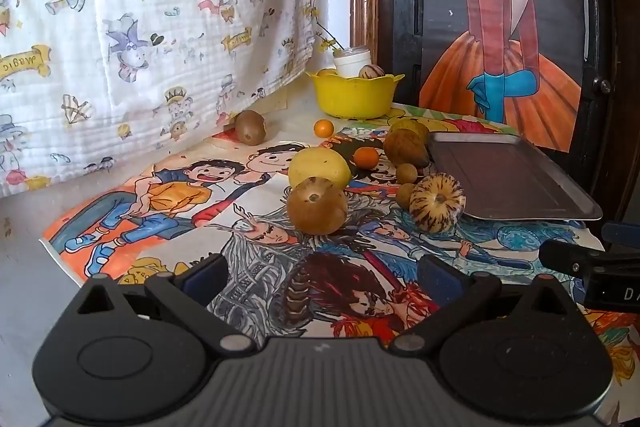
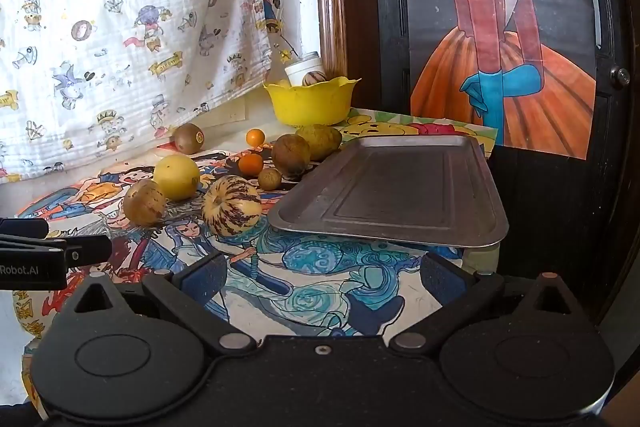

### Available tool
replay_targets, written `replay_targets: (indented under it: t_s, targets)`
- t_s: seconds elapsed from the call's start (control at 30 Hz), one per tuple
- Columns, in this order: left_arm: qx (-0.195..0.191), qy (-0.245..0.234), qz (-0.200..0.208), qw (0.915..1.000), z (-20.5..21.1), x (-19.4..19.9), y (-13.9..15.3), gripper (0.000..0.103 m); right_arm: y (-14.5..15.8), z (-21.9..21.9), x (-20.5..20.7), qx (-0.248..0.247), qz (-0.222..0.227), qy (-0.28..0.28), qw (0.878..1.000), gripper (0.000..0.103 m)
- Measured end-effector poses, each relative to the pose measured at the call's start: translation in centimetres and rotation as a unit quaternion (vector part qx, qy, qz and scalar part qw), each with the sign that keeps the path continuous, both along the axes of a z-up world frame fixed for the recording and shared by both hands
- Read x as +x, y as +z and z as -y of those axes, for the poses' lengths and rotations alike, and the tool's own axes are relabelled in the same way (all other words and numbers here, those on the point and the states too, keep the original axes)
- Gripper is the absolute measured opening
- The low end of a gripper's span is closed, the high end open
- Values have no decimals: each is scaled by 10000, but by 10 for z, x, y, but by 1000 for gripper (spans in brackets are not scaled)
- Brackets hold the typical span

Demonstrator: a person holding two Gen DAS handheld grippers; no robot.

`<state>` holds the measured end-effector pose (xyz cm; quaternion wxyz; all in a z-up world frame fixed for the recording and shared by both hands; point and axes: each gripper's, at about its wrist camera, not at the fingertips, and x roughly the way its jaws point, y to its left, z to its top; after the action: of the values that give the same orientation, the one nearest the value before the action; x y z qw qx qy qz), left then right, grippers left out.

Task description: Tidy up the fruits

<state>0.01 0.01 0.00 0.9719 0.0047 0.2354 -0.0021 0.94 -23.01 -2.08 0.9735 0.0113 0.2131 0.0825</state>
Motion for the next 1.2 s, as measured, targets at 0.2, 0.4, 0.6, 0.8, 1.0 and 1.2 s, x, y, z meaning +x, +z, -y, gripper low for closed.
replay_targets:
  t_s: [0.2, 0.4, 0.6, 0.8, 1.0, 1.2]
  targets:
    - [0, 2, -10, 10000, 0, 0, 0, 103, -1, 0, 1, 1, -8, -1, 10000, 102]
    - [-4, 1, -17, 10000, 0, 0, 0, 103, -1, 0, 1, 0, -16, 1, 10000, 102]
    - [-8, -1, -23, 10000, 0, 0, 0, 103, -2, 0, 2, 1, -19, 0, 10000, 102]
    - [-14, 1, -30, 10000, 0, 0, 0, 103, -2, 0, 2, 2, -28, -2, 10000, 102]
    - [-16, 4, -31, 10000, 0, 0, 0, 103, -2, 0, 1, 1, -33, 2, 10000, 102]
    - [-14, -6, -39, 10000, 0, 0, 0, 102, -1, 0, 0, 6, -26, 20, 10000, 102]
